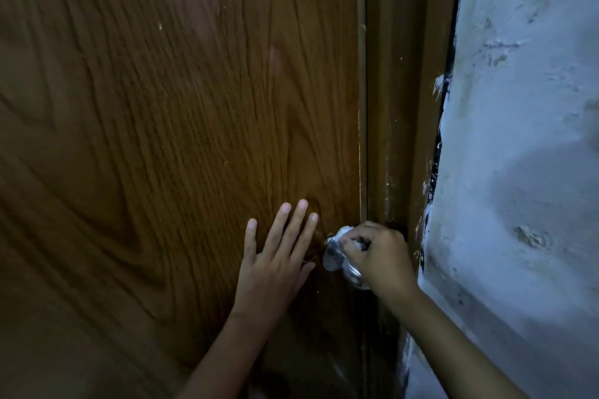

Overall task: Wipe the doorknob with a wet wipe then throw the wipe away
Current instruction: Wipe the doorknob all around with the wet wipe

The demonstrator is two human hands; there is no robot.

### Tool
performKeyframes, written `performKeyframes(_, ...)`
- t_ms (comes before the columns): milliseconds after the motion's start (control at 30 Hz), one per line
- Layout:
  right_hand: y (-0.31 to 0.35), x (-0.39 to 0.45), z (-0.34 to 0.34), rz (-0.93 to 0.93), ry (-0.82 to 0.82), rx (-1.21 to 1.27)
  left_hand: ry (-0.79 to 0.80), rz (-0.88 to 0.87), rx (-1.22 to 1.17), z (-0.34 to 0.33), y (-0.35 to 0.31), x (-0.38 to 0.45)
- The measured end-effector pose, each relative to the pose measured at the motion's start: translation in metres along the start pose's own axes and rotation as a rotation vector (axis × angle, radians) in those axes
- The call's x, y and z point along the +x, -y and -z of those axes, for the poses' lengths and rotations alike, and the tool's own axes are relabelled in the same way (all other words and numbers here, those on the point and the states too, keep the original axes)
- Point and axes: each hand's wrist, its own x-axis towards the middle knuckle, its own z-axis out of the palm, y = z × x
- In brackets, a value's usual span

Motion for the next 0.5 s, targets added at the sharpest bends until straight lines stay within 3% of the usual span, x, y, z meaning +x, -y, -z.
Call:
performKeyframes(133,-0.005,0.003,0.004,-0.118,-0.054,0.032,-0.007,0.001,0.025,0.0,-0.001,0.0)
performKeyframes(367,0.006,-0.005,-0.003,0.158,0.033,-0.142,-0.02,-0.003,0.019,0.001,0.0,0.001)
performKeyframes(500,-0.001,0.004,0.005,-0.05,0.039,-0.061,-0.043,-0.064,0.055,-0.002,0.003,0.001)
